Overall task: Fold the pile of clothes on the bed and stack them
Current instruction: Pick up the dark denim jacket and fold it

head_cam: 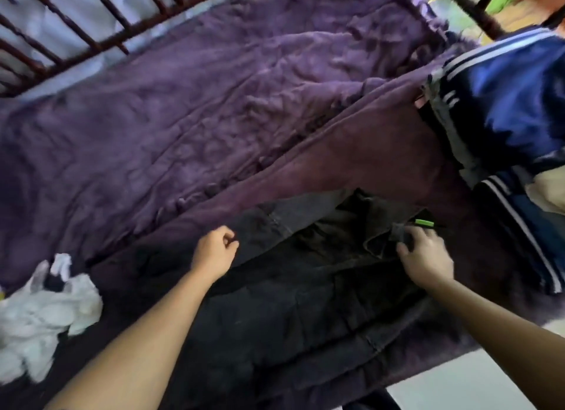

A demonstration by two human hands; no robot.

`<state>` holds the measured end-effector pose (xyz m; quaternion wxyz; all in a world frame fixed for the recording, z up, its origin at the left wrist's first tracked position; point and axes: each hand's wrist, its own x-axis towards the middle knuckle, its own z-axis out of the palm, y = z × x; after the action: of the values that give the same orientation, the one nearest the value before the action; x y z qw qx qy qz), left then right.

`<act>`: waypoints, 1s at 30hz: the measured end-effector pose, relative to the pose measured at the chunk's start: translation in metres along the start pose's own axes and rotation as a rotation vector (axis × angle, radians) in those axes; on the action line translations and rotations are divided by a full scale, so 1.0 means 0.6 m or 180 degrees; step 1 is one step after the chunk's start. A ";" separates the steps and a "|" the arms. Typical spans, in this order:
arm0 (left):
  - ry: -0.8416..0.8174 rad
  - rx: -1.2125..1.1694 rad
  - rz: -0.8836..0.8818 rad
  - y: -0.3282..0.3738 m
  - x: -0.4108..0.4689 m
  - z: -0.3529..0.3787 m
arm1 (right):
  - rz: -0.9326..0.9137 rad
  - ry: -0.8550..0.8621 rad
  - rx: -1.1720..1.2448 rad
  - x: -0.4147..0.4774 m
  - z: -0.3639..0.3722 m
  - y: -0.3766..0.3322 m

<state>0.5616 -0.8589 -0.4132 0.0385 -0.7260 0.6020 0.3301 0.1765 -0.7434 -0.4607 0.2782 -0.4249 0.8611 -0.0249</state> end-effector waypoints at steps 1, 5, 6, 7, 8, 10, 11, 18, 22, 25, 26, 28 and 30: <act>-0.0030 -0.0058 -0.0255 -0.037 -0.017 0.005 | -0.0385 -0.0117 -0.0114 -0.004 0.010 -0.031; -0.0206 -0.0062 -0.1242 -0.162 -0.075 0.025 | -0.1689 -0.0573 -0.0821 -0.012 0.069 -0.167; -0.0206 -0.0001 -0.1403 -0.185 -0.082 0.029 | -0.1929 -0.0603 -0.0978 -0.009 0.087 -0.199; -0.0174 0.0113 -0.1516 -0.208 -0.086 0.034 | -0.2154 -0.0617 -0.1136 -0.005 0.109 -0.230; -0.0101 0.0263 -0.1579 -0.228 -0.085 0.038 | -0.2367 -0.0629 -0.1279 -0.001 0.132 -0.259; 0.0117 0.0535 -0.1600 -0.264 -0.071 0.048 | -0.2607 -0.0710 -0.1472 0.012 0.179 -0.305; 0.0229 0.0604 -0.1611 -0.281 -0.058 0.054 | -0.2586 -0.0770 -0.1523 0.020 0.202 -0.319; 0.0633 0.0544 -0.1511 -0.344 0.024 0.084 | -0.2185 -0.0573 -0.0912 0.061 0.230 -0.346; 0.1425 -0.0007 -0.0996 -0.299 0.073 -0.006 | -0.1898 0.0016 -0.0295 0.088 0.136 -0.405; 0.1810 -0.0701 -0.0289 -0.235 0.129 -0.105 | -0.1621 0.0402 -0.0138 0.140 0.070 -0.458; 0.1812 -0.0933 -0.0072 -0.217 0.148 -0.132 | -0.1498 0.0510 -0.0083 0.159 0.054 -0.468; 0.1740 -0.1214 0.0153 -0.198 0.181 -0.164 | -0.1197 0.0645 0.0095 0.188 0.036 -0.473; 0.1674 -0.0984 0.0047 -0.214 0.195 -0.162 | -0.0896 0.0745 0.0214 0.200 0.038 -0.466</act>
<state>0.7260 -0.9671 -0.4431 -0.2321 -0.7794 0.5393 0.2188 0.3305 -1.0066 -0.4571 0.1839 -0.5258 0.8183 -0.1416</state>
